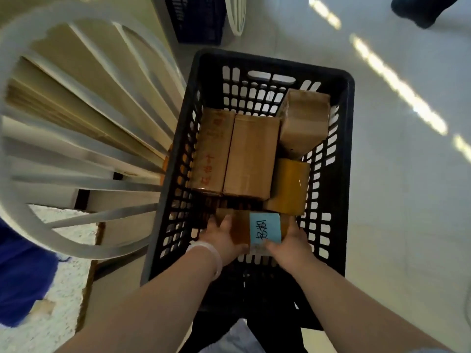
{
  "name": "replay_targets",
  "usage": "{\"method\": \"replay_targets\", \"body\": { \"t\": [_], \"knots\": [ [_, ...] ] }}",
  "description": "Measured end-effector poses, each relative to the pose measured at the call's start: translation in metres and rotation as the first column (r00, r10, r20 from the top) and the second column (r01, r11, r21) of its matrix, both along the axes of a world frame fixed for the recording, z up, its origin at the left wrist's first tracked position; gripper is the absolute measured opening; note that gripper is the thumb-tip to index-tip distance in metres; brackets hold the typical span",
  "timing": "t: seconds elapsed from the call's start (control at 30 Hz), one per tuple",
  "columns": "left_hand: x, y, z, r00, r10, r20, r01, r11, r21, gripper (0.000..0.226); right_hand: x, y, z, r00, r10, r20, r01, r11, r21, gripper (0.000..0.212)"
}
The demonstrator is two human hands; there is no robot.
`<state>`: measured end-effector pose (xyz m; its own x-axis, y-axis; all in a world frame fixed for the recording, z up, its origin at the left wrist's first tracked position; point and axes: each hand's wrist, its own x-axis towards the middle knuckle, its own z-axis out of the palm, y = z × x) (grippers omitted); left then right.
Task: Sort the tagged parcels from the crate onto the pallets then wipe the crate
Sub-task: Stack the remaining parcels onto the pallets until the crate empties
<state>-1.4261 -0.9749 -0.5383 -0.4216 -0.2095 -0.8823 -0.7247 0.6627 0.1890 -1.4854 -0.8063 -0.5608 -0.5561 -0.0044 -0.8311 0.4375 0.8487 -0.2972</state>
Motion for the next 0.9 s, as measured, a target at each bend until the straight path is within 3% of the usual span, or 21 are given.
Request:
{"method": "replay_targets", "body": {
  "t": [0.17, 0.3, 0.6, 0.7, 0.9],
  "knots": [
    [0.001, 0.001, -0.015, 0.989, 0.148, 0.017, -0.149, 0.985, 0.084, 0.098, 0.0, 0.006, -0.026, 0.994, -0.11, 0.004, 0.11, 0.994, -0.005, 0.089],
    [0.005, -0.001, -0.006, 0.988, 0.148, -0.031, -0.146, 0.987, 0.061, 0.094, 0.001, 0.005, -0.018, 0.989, -0.144, 0.032, 0.143, 0.989, 0.026, 0.077],
    [0.001, -0.01, 0.09, 0.969, 0.083, -0.231, -0.104, 0.991, -0.081, 0.087, -0.012, -0.009, 0.079, 0.999, -0.053, 0.007, 0.053, 0.999, 0.015, 0.103],
    [-0.006, -0.019, 0.134, 0.938, 0.062, -0.342, -0.113, 0.985, -0.13, 0.085, -0.022, -0.009, 0.121, 0.999, -0.021, -0.037, 0.019, 0.998, -0.053, 0.095],
    [-0.018, -0.036, 0.217, 0.83, 0.073, -0.553, -0.181, 0.973, -0.143, 0.085, -0.049, -0.002, 0.2, 0.983, 0.012, -0.183, -0.06, 0.964, -0.258, 0.059]
  ]
}}
